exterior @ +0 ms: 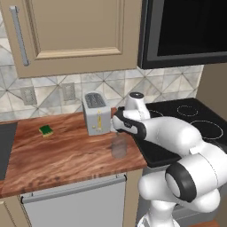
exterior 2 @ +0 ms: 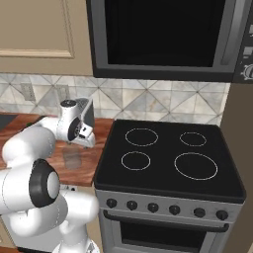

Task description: Move the glass cup from next to the sink to the open cabinet. Then, move the bowl with the squash to the fridge to clear the area for faucet cleaning.

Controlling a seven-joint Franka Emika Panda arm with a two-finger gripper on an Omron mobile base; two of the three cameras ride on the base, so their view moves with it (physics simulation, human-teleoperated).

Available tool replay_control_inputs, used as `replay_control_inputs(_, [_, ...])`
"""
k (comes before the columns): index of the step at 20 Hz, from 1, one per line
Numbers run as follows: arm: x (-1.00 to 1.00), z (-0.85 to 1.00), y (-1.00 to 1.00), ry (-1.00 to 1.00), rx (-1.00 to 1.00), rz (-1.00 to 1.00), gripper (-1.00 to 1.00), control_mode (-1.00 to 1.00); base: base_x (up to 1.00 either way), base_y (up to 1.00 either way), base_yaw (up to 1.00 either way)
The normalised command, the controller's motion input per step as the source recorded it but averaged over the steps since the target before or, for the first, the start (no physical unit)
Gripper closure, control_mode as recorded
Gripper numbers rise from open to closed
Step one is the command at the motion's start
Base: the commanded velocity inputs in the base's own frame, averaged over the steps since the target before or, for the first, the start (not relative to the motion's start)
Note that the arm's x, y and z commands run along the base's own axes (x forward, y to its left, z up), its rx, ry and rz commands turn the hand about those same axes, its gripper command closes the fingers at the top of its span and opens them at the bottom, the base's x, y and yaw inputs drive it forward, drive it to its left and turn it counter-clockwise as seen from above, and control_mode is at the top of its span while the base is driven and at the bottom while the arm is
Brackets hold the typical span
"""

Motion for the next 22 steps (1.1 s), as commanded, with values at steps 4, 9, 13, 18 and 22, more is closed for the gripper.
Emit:
replay_control_inputs(4, [0.0, 0.0, -0.05, 0.01, 0.0, 0.0, -1.0, -1.0, 0.0, 0.0, 0.0])
replay_control_inputs(9, [0.0, -0.32, 0.0, 0.09, -0.02, 0.0, -1.0, -1.0, 0.0, 0.0, 0.0])
replay_control_inputs(13, [0.0, -0.45, 0.0, 0.08, -0.04, 0.0, -1.0, -1.0, 0.0, 0.0, 0.0])
replay_control_inputs(18, [0.0, -0.28, 0.0, 0.04, -0.01, 0.0, -1.0, -1.0, 0.0, 0.0, 0.0])
replay_control_inputs(22, [0.0, -0.16, 0.0, 0.0, 0.0, 0.0, -1.0, -1.0, 0.0, 0.0, 0.0])
